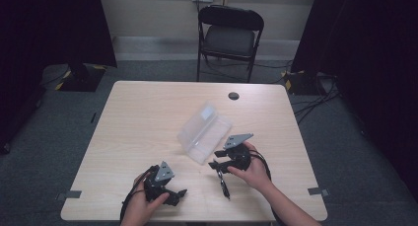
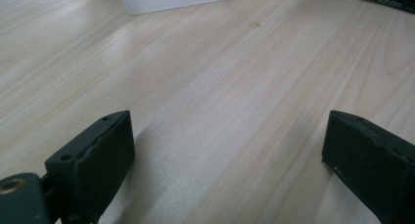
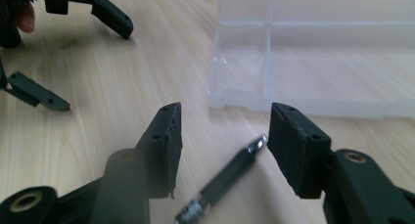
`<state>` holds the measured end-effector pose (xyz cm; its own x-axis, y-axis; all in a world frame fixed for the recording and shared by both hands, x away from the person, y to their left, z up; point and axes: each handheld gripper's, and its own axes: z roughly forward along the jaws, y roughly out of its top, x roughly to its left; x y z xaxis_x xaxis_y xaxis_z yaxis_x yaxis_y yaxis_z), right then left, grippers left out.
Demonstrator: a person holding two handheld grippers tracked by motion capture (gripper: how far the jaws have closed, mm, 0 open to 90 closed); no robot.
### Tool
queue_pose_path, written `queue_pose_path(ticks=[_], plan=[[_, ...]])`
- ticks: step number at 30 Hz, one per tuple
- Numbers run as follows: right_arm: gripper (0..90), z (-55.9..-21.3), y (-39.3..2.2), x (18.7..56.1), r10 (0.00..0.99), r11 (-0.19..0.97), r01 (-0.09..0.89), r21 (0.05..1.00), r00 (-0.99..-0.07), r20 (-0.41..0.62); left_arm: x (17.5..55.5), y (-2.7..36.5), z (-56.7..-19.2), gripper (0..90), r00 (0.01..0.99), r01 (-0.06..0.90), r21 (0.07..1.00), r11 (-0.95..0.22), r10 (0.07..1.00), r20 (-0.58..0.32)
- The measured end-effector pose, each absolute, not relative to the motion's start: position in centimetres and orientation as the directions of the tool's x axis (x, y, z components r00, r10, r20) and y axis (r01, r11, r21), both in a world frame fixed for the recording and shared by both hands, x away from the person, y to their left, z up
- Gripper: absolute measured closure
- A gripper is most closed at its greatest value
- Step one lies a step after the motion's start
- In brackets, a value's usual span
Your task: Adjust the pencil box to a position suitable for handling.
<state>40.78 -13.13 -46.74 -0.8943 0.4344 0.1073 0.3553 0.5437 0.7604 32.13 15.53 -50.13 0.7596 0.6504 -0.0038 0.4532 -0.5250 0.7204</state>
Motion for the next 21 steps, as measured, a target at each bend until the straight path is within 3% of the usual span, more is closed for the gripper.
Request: queue_pose_path(ticks=[7, 21], plan=[[45.9, -48.0, -14.7, 39.6, 0.459, 0.538, 0.384, 0.750, -0.880, 0.120, 32.1, 15.5, -50.1, 5.0, 0.760, 0.453, 0.721, -0.525, 0.650, -0.004], [47.1, -48.9, -14.0, 38.9, 0.454, 0.576, 0.373, 0.727, -0.886, 0.094, 32.1, 15.5, -50.1, 5.1, 0.759, 0.453, 0.721, -0.524, 0.651, -0.004]])
